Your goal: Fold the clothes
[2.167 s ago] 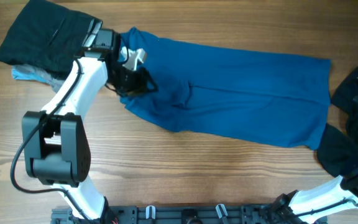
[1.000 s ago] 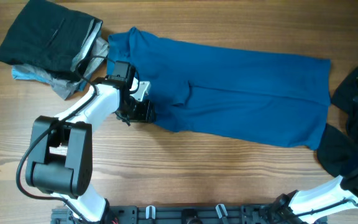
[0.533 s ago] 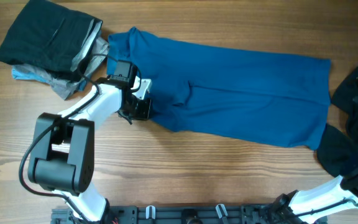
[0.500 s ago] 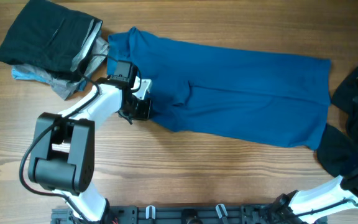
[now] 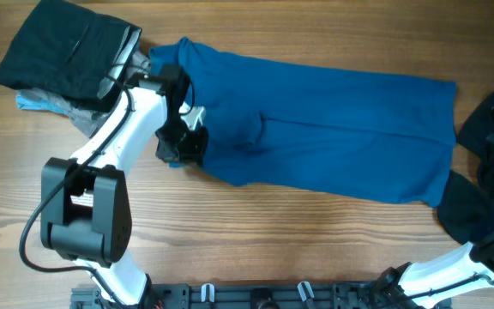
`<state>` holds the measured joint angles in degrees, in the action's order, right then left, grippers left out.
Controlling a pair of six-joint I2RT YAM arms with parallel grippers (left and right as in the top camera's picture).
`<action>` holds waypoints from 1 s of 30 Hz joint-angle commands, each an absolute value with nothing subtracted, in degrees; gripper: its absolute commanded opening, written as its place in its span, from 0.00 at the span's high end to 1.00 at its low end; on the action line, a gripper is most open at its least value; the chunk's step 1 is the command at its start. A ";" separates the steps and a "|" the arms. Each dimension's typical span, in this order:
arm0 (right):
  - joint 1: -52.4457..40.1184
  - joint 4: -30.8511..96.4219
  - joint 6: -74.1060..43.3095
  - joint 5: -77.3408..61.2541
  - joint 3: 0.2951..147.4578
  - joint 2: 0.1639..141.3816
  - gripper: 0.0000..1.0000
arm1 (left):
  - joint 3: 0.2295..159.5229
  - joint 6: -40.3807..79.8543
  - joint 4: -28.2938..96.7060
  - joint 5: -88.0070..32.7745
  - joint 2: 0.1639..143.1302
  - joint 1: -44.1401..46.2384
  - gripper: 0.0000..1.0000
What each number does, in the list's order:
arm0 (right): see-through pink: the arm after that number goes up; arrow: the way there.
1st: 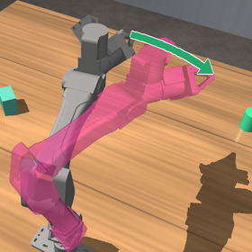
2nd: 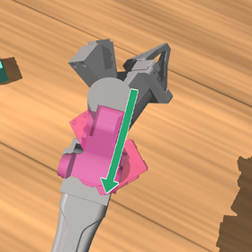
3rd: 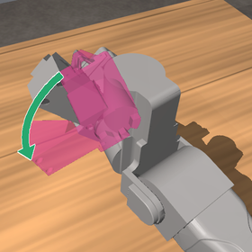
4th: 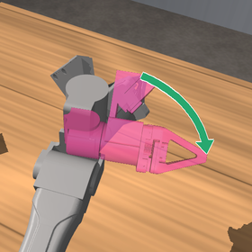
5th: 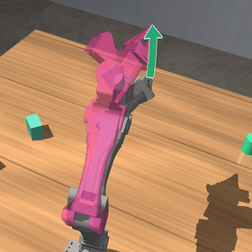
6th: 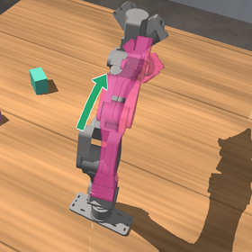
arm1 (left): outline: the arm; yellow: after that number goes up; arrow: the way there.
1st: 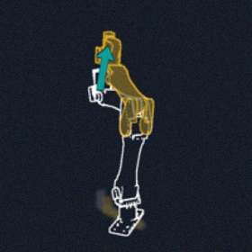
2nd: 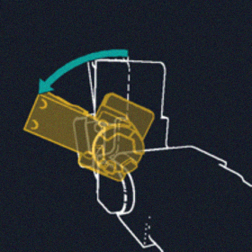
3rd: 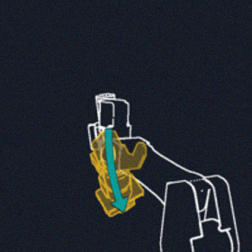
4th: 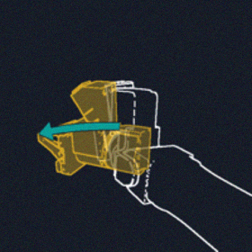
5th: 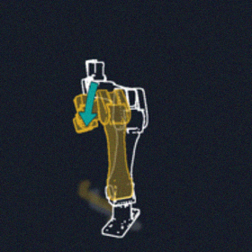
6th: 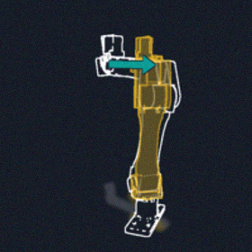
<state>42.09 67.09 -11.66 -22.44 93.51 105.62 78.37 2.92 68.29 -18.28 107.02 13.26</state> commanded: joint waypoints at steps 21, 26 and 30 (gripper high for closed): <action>41.95 67.16 -11.97 -21.82 93.12 105.43 0.43 | 80.58 5.02 43.94 -18.57 104.77 15.31 0.57; 41.95 66.96 -12.01 -21.82 93.12 105.43 0.43 | 80.53 2.63 51.13 -18.41 103.24 15.44 0.68; 41.95 67.02 -11.99 -21.82 93.12 105.43 0.43 | 77.65 1.69 50.02 -17.91 105.01 16.38 0.60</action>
